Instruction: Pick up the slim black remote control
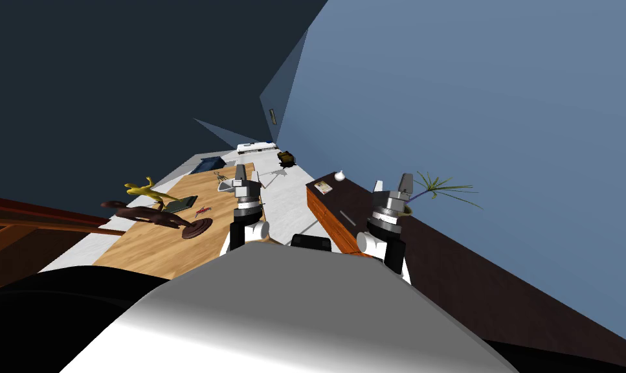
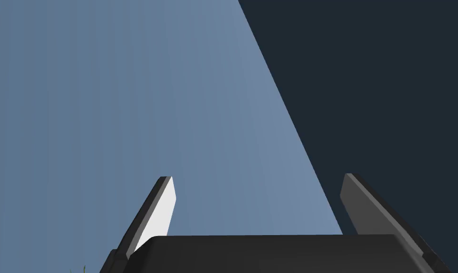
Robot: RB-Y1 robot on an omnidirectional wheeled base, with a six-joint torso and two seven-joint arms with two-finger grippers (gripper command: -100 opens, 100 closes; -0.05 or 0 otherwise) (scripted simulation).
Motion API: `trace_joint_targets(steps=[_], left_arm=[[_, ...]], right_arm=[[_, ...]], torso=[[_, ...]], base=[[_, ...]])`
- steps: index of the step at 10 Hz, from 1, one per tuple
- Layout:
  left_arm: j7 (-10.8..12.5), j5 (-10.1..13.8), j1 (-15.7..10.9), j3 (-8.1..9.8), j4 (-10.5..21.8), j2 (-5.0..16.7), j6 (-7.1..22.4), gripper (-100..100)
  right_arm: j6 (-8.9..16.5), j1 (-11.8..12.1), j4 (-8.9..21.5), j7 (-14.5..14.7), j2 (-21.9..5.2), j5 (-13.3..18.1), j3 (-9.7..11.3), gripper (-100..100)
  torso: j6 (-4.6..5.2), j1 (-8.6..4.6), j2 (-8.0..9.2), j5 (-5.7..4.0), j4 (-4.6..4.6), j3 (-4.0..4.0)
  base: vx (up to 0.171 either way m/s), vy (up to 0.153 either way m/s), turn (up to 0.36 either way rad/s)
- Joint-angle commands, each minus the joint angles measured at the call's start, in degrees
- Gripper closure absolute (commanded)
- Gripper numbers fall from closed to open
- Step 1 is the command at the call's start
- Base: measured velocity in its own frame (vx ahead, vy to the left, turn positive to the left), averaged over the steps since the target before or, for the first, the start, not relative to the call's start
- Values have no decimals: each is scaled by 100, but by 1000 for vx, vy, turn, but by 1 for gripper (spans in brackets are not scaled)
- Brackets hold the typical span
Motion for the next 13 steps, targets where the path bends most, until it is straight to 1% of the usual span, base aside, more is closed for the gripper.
trace_joint_targets(steps=[1,3,6,7,8,9,10,11,12,13], left_arm=[[0,0,0,0,0,0,0,0],[0,0,0,0,0,0,0,0],[0,0,0,0,0,0,0,0],[0,0,0,0,0,0,0,0],[0,0,0,0,0,0,0,0],[0,0,0,0,0,0,0,0],[0,0,0,0,0,0,0,0],[0,0,0,0,0,0,0,0],[0,0,0,0,0,0,0,0],[0,0,0,0,0,0,0,0]], right_arm=[[90,-49,92,-30,-184,-28,-18,-100],[302,-164,298,-101,-440,-95,-59,-100],[782,-438,762,-269,-754,-255,-161,-100],[951,-553,962,-339,-838,-322,-204,-100],[1028,-553,976,-339,-838,-322,-204,-100],[1261,-676,1186,-415,-916,-395,-251,-100],[1432,-807,1366,-497,-987,-473,-301,-100],[1510,-807,1409,-497,-987,-473,-301,-100],[1751,-945,1641,-583,-1054,-555,-354,-100],[1773,-945,1641,-583,-1054,-555,-354,-100]], torso=[[0,0,0,0,0,0],[0,1,-2,0,-1,-1],[0,6,-3,1,-1,-2],[-1,8,-4,1,-1,-3],[-1,11,-5,2,-1,-3],[1,8,-3,2,-1,-2],[-1,6,-6,1,-1,-3],[-1,9,-6,2,-2,-4],[0,8,-5,2,-2,-3],[0,10,-4,2,-1,-3]], base=[[0,0,0],[3,12,17],[3,23,26],[2,36,34],[6,23,12],[9,20,20],[10,29,42],[6,23,15],[4,27,28],[1,22,14]])
